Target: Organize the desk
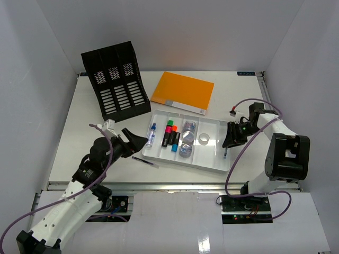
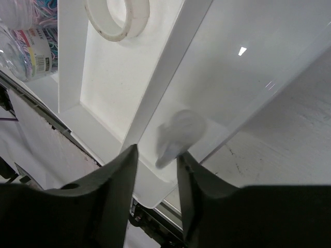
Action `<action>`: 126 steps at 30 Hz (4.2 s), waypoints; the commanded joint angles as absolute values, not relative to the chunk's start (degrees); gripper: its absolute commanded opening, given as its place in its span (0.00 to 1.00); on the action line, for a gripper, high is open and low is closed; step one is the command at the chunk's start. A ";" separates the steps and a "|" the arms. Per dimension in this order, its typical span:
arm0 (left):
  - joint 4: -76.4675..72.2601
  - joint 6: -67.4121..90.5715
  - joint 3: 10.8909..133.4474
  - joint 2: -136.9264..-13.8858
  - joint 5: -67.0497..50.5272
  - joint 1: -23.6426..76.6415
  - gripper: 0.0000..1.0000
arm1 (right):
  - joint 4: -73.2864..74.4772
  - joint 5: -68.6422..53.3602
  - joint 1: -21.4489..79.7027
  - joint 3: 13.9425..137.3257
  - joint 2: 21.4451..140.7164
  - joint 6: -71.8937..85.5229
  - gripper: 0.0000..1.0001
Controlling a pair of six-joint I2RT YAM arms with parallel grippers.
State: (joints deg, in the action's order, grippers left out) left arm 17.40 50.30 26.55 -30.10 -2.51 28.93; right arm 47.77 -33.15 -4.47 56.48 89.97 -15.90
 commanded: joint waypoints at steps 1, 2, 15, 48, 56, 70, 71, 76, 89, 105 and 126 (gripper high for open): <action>18.64 54.81 25.24 -31.45 -1.32 28.57 0.98 | 49.48 -33.38 -5.18 59.14 90.36 -16.70 0.52; 18.79 55.32 25.06 -32.18 -1.32 28.56 0.98 | 49.56 -33.72 -5.35 59.15 90.11 -16.70 0.56; 35.27 70.83 29.66 -41.64 5.30 28.62 0.85 | 51.47 -40.72 -5.98 67.95 82.98 -27.76 0.62; 46.05 72.51 47.83 -84.16 4.59 23.25 0.58 | 15.86 -49.06 4.39 49.10 57.41 -25.89 0.83; 51.26 68.63 49.41 -90.38 5.27 23.21 0.57 | 16.00 -49.91 4.39 48.96 56.89 -25.50 0.83; 50.13 66.49 46.69 -88.03 6.37 23.20 0.28 | 16.05 -52.21 4.31 48.55 56.11 -25.89 0.83; 49.83 66.27 46.58 -87.80 6.33 23.20 0.27 | 16.08 -52.47 4.31 48.51 56.07 -25.93 0.83; 48.25 65.16 46.32 -86.12 6.22 23.20 0.20 | 16.39 -54.76 4.31 48.16 55.81 -26.75 0.83; 43.84 58.98 47.08 -77.29 3.21 23.20 0.09 | 17.64 -73.20 7.46 42.70 54.91 -30.55 0.90; 32.19 52.66 53.99 -68.53 -17.52 23.82 0.00 | 21.10 -51.76 30.65 64.19 81.06 -8.75 0.73; 10.56 57.01 61.29 -81.29 -22.23 27.83 0.00 | 20.65 -42.33 35.74 78.98 97.78 7.62 0.60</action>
State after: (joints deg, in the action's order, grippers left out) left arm 15.06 56.14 58.56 -81.16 -20.30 27.29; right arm 21.08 -43.18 35.32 76.46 97.03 7.14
